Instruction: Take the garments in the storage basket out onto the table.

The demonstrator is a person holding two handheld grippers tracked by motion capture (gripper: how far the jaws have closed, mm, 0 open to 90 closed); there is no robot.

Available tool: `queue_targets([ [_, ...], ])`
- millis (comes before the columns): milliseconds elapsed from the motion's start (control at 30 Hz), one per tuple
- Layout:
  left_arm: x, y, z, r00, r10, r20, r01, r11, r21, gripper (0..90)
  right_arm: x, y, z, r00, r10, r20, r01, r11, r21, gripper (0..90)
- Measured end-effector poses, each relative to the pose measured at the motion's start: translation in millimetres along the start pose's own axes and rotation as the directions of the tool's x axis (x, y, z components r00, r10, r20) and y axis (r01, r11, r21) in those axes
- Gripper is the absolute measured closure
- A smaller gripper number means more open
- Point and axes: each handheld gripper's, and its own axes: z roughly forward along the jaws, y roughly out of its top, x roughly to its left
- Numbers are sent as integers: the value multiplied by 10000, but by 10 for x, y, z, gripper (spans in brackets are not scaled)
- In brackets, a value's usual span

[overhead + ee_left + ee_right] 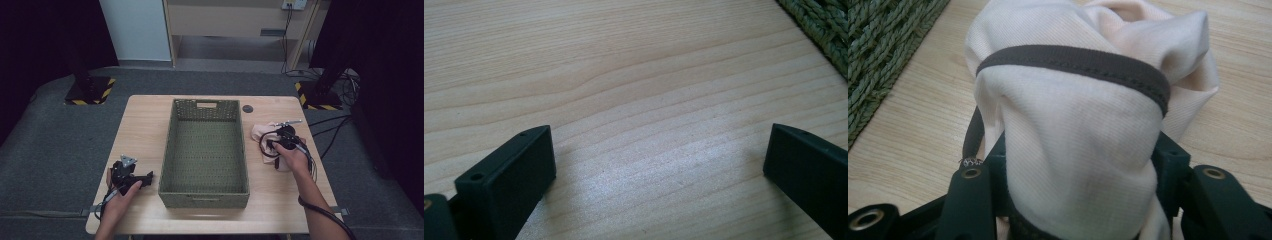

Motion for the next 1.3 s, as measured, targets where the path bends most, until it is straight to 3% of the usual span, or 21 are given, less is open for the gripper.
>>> queue_targets([
  [400, 0, 0, 0, 10000, -1, -1, 1, 10000, -2, 0, -12, 25, -179, 10000, 26, 44, -25, 9996, -291, 277],
  [767, 0, 0, 0, 10000, -3, 0, 3, 10000, -2, 0, 22, 100, -478, 9997, 227, -82, -233, 9957, -894, 76],
  [900, 0, 0, 0, 10000, -5, 1, 5, 10000, -2, 0, 33, 120, -528, 9994, 319, -92, -327, 9945, -992, 44],
  [1300, 0, 0, 0, 10000, -3, 0, 3, 10000, -1, 0, 108, 224, -751, 9998, 100, -156, -130, 9786, -2052, 32],
])
